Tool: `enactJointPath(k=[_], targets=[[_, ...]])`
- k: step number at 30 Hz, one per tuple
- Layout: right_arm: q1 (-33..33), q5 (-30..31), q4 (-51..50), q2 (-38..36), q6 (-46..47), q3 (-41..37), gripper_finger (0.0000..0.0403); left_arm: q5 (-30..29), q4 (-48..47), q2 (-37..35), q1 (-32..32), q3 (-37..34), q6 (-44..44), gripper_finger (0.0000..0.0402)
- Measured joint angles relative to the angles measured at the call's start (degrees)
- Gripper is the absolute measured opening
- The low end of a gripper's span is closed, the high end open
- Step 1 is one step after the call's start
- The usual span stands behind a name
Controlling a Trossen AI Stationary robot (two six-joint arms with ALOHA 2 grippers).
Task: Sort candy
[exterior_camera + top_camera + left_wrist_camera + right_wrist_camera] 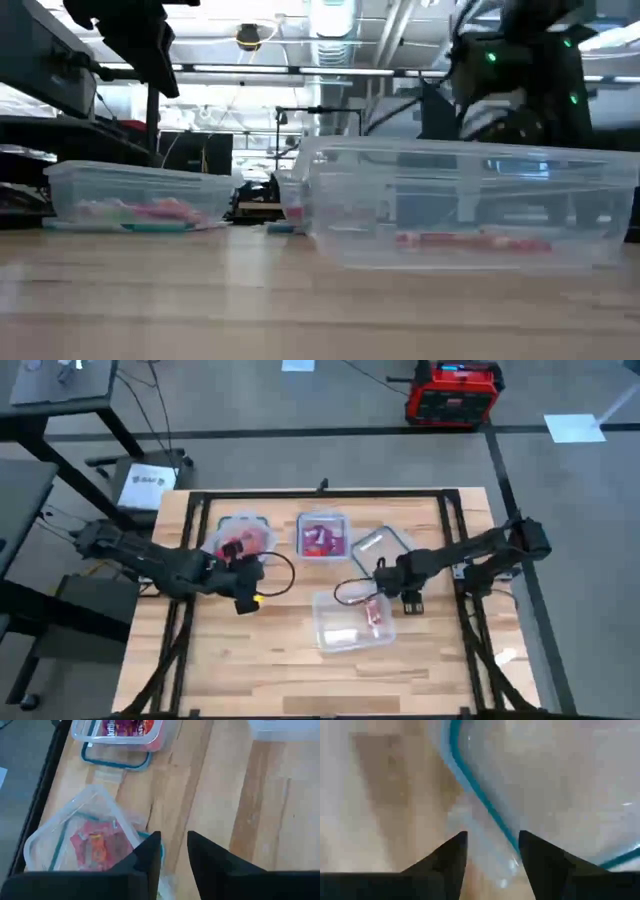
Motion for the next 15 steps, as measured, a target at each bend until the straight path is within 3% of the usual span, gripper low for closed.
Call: enactJointPath(k=[6, 15], targets=[[4.0, 3.9, -0.5, 1.6, 1.2, -0.7, 0.0166, 0.0, 0.0, 0.0, 0.0, 0.0, 0.7, 0.0082], [10.9, 3.8, -5.9, 1.1, 7.6, 3.5, 0.0166, 0.0, 0.0, 0.0, 0.0, 0.0, 1.1, 0.0082]])
